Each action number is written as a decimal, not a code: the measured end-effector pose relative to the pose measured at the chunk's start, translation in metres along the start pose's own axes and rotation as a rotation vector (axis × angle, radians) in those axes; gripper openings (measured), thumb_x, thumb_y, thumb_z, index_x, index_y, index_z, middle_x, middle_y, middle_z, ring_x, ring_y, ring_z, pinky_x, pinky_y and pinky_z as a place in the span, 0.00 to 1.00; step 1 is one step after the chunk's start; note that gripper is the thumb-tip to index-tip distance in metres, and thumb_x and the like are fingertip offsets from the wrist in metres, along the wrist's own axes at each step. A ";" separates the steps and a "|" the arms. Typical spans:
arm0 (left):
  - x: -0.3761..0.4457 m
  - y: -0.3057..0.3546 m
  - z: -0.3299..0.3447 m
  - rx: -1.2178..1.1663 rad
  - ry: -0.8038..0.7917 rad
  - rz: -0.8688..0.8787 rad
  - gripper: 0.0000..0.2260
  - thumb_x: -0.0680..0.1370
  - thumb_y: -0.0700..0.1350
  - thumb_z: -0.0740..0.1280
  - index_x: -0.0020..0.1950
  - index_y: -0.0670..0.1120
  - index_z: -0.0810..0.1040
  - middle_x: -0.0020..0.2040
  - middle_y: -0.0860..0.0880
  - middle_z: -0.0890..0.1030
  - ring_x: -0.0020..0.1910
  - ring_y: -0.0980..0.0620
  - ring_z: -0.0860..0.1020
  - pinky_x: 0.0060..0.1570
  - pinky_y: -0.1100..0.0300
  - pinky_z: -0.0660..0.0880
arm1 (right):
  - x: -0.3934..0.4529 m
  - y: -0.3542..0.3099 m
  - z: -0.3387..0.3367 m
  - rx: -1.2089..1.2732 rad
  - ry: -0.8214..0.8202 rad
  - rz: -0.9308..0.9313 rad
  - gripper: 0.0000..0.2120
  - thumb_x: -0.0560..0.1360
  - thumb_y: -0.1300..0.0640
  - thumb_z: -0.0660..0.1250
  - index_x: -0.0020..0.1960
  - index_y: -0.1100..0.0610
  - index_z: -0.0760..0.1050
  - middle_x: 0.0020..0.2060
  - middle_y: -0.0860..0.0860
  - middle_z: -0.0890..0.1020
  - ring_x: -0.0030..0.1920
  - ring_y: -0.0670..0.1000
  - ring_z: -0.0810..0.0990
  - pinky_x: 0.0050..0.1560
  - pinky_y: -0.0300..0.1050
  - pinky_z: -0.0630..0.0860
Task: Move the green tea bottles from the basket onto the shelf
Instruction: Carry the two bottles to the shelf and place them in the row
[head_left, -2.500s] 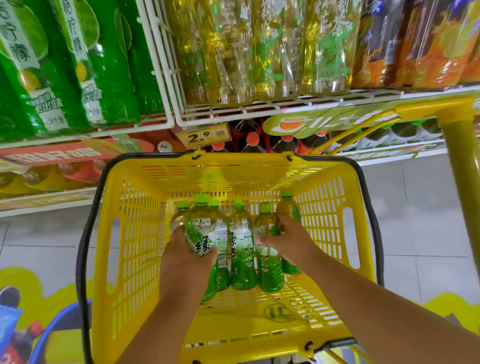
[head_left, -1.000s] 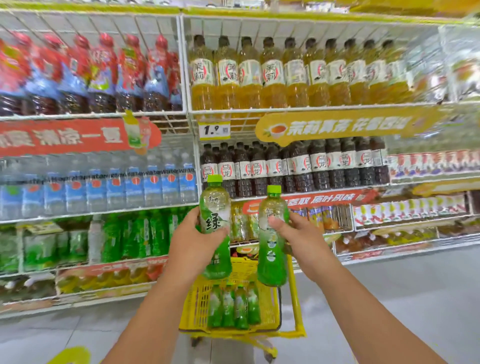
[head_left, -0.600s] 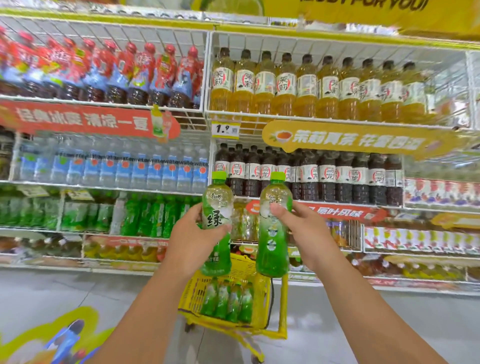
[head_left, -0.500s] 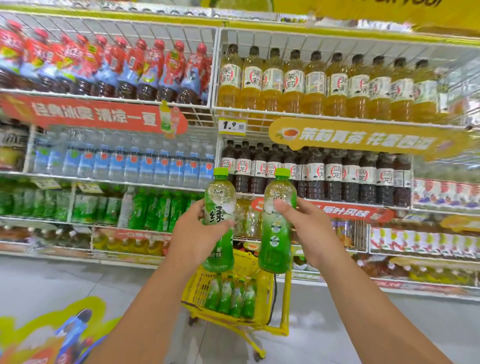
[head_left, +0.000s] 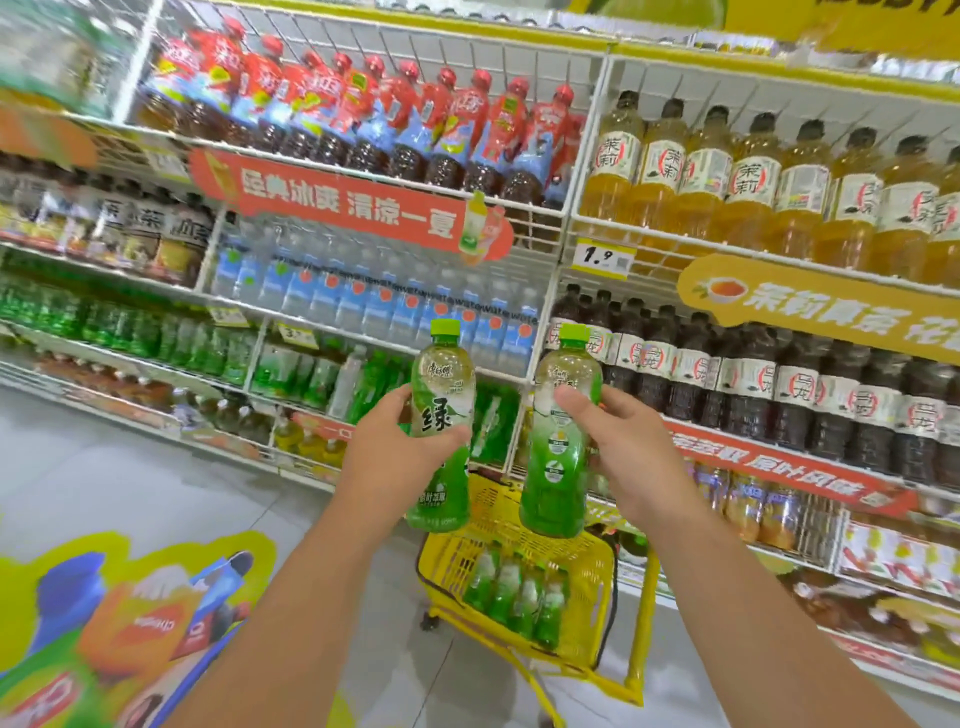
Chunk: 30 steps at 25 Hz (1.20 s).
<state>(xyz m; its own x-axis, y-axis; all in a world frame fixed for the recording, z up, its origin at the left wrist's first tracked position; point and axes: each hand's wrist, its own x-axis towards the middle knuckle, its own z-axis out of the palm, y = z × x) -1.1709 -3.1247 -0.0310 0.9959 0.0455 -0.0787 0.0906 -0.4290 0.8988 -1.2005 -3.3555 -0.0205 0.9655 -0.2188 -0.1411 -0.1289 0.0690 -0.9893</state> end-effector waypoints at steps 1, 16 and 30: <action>0.008 -0.009 -0.015 0.001 0.018 -0.011 0.37 0.69 0.60 0.77 0.75 0.52 0.70 0.65 0.53 0.77 0.60 0.53 0.75 0.52 0.59 0.73 | 0.005 0.000 0.020 -0.007 -0.016 -0.001 0.12 0.74 0.47 0.76 0.56 0.50 0.85 0.49 0.49 0.88 0.49 0.52 0.87 0.46 0.49 0.79; 0.144 -0.145 -0.373 0.008 0.228 -0.081 0.21 0.68 0.55 0.79 0.58 0.55 0.79 0.46 0.63 0.79 0.52 0.55 0.79 0.53 0.55 0.76 | 0.085 -0.002 0.434 -0.058 -0.191 0.047 0.15 0.72 0.46 0.77 0.57 0.50 0.84 0.50 0.49 0.88 0.51 0.53 0.87 0.50 0.51 0.78; 0.320 -0.255 -0.560 -0.054 0.410 -0.244 0.17 0.68 0.52 0.80 0.46 0.66 0.74 0.44 0.65 0.80 0.43 0.72 0.79 0.41 0.72 0.75 | 0.250 0.029 0.723 -0.056 -0.401 0.107 0.03 0.75 0.52 0.75 0.48 0.49 0.83 0.38 0.41 0.88 0.36 0.39 0.85 0.40 0.43 0.76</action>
<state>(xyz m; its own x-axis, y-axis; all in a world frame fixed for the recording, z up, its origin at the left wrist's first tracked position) -0.8789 -2.4959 -0.0437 0.8595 0.4960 -0.1238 0.3104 -0.3140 0.8973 -0.7991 -2.7048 -0.0563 0.9561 0.1835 -0.2282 -0.2350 0.0157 -0.9719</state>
